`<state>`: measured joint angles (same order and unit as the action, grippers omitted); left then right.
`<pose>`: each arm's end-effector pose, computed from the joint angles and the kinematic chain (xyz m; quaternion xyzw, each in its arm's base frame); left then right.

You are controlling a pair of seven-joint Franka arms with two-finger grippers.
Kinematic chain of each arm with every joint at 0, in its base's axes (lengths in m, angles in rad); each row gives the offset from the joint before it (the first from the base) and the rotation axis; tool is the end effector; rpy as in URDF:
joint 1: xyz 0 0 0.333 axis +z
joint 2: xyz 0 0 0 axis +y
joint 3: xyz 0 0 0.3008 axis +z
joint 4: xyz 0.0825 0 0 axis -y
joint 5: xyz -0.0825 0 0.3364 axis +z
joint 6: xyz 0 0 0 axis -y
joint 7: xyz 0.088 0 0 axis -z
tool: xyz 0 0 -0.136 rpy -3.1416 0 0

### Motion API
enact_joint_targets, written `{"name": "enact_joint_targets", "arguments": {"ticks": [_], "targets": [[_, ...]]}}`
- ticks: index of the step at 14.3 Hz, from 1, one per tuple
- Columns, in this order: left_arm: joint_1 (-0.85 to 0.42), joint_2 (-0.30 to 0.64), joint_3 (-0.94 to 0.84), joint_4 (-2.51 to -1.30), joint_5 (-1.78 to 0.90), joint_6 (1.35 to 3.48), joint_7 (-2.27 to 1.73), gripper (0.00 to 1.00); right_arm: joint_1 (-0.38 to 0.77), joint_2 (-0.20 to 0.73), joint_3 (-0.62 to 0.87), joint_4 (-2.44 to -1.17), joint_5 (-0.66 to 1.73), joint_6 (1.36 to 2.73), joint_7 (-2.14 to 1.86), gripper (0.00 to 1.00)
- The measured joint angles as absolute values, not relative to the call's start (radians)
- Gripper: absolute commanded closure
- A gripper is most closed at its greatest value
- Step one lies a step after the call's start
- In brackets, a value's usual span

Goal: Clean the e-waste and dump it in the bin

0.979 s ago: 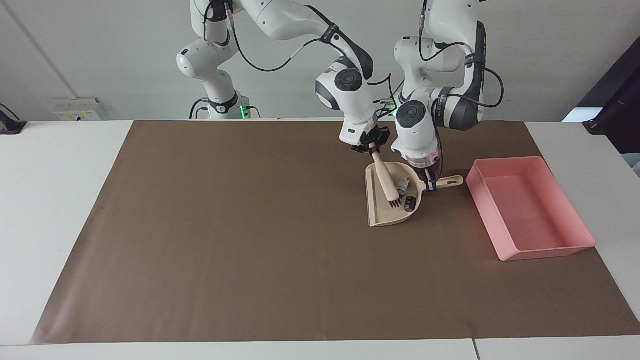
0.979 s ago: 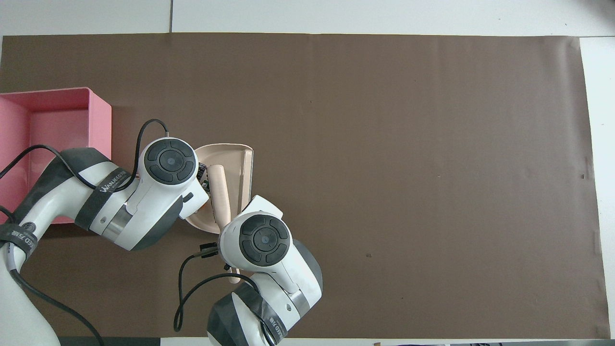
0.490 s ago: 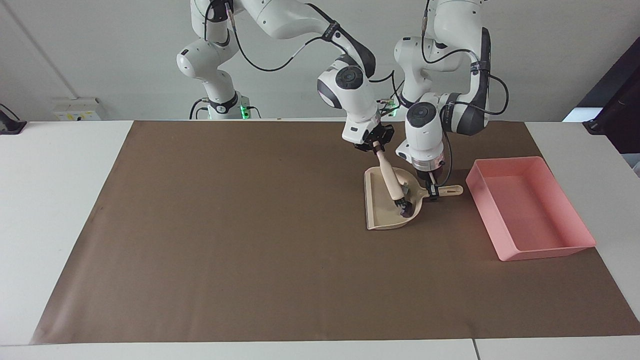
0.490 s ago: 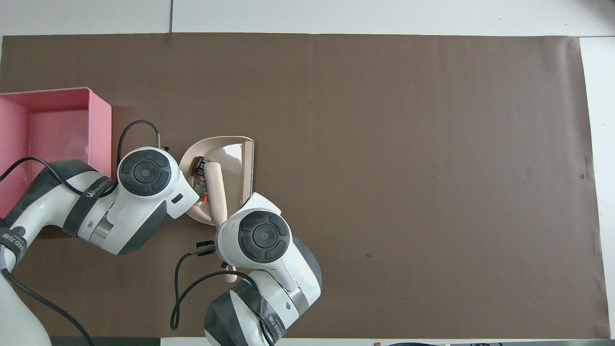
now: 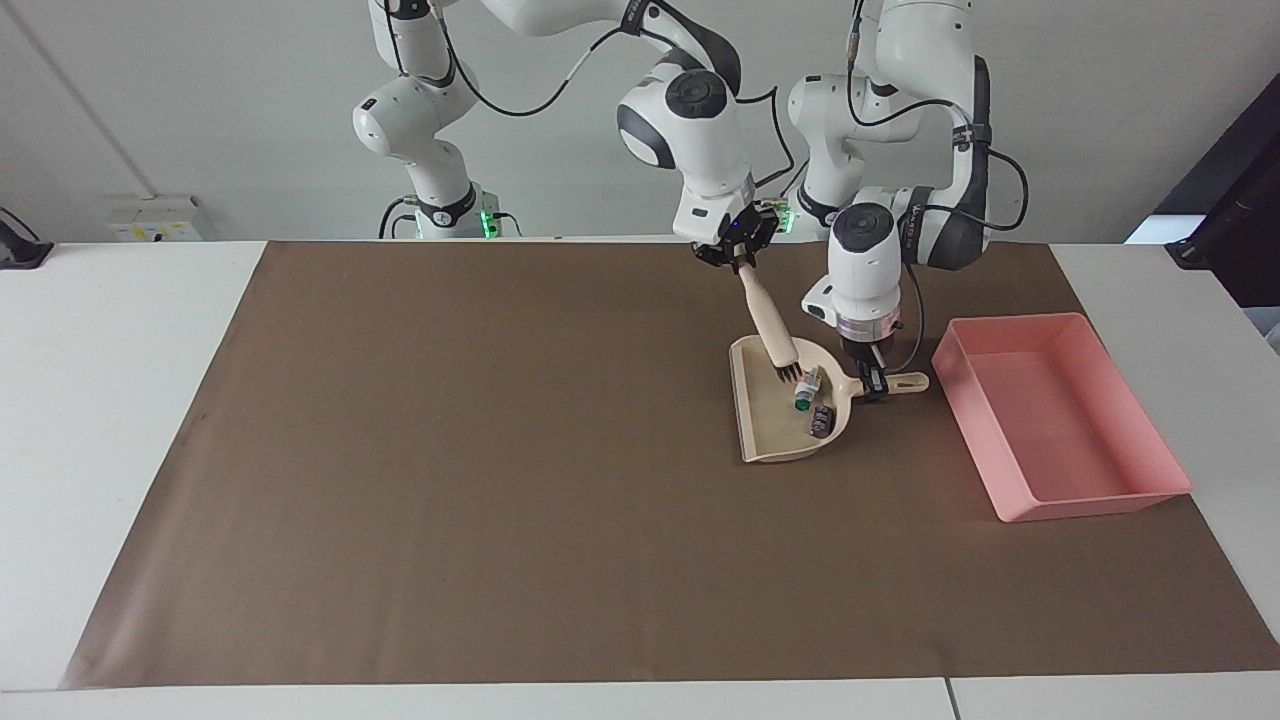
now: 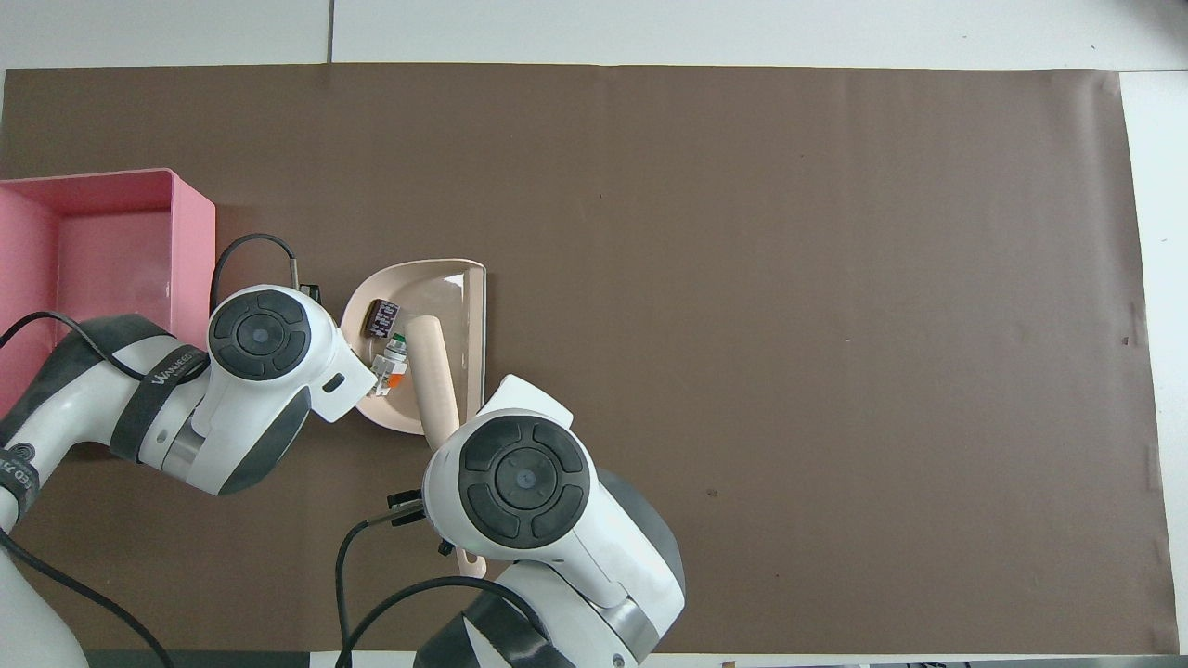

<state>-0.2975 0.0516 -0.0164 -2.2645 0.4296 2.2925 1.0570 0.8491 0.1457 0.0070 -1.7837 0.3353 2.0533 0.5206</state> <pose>0.4703 -0.1334 0.3265 -0.6660 0.7289 0.0680 0.1430 0.3571 0.4513 0.4579 -0.9816 -0.0971 0.0500 0.1568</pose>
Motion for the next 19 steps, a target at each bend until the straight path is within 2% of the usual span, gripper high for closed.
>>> {"name": "enact_joint_targets", "arguments": {"ticks": [4,9,13,17,19], "targets": [[-0.270,-0.011,-0.010,-2.240,0.294,2.223,1.228,1.00,0.692,0.007,0.003,-1.788,0.265,1.840,0.520,1.00],[-0.114,-0.087,0.003,-2.109,0.236,2.051,1.477,1.00,0.428,-0.086,-0.002,-1.805,0.131,1.652,0.359,1.00],[0.062,-0.094,0.015,-2.010,0.233,2.021,1.603,1.00,0.262,-0.107,0.000,-1.909,0.018,1.655,0.249,1.00],[0.209,-0.058,0.022,-1.912,0.232,2.012,1.696,1.00,0.050,-0.111,-0.002,-2.034,0.011,1.759,0.030,1.00],[0.261,-0.024,0.027,-1.879,0.237,2.015,1.740,1.00,-0.015,-0.109,-0.002,-2.096,0.010,1.837,-0.047,1.00]]}}
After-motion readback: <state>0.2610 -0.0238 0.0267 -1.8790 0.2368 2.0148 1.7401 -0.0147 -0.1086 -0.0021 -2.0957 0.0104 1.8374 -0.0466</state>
